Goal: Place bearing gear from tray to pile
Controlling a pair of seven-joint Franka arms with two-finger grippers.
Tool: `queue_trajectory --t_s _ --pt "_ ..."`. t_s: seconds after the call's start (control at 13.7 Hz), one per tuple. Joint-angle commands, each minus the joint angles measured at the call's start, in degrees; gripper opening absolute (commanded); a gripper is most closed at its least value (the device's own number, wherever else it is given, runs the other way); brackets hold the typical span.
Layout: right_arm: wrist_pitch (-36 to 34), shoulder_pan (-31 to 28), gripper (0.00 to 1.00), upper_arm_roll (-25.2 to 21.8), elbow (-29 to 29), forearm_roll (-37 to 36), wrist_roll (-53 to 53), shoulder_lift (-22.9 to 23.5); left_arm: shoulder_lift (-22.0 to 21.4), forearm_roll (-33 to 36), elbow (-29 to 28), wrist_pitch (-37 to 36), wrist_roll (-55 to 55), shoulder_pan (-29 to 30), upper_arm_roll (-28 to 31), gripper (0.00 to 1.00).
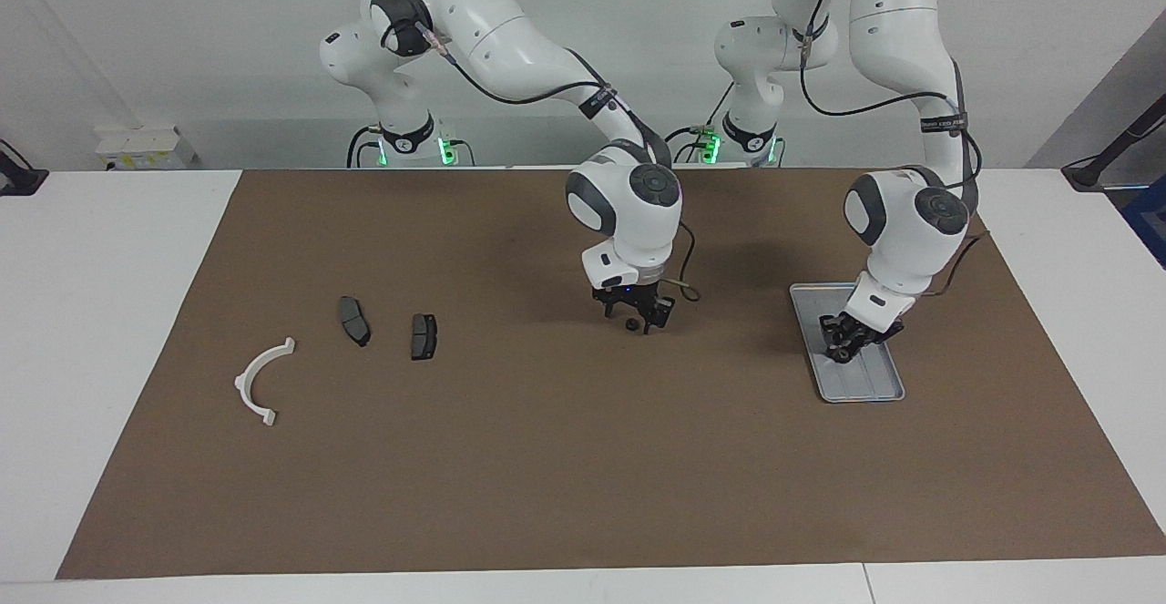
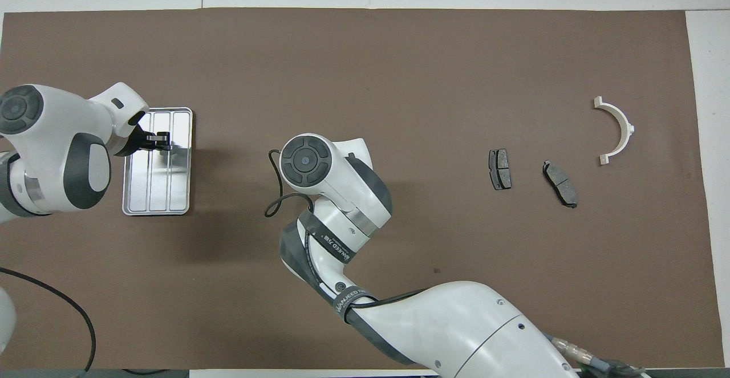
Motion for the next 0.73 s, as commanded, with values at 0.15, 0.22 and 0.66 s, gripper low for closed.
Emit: queue_trajectory --t_s 0.15,0.22,0.66 --pt "1.19 -0.32 0.22 0.36 0.33 -0.19 1.24 0.5 -0.94 -1.05 5.94 -9.84 2.56 1.81 0.08 0.0" --pt "1.02 -0.32 0.09 0.36 0.33 -0.19 1.15 0.5 -0.94 -1.14 5.86 -9.49 2.56 1.81 0.17 0.0" --pt "-4.42 -0.67 0.0 0.1 1.03 -1.16 0.45 -0.28 -0.94 -1.14 5.68 -9.23 2.65 1.89 0.34 0.0"
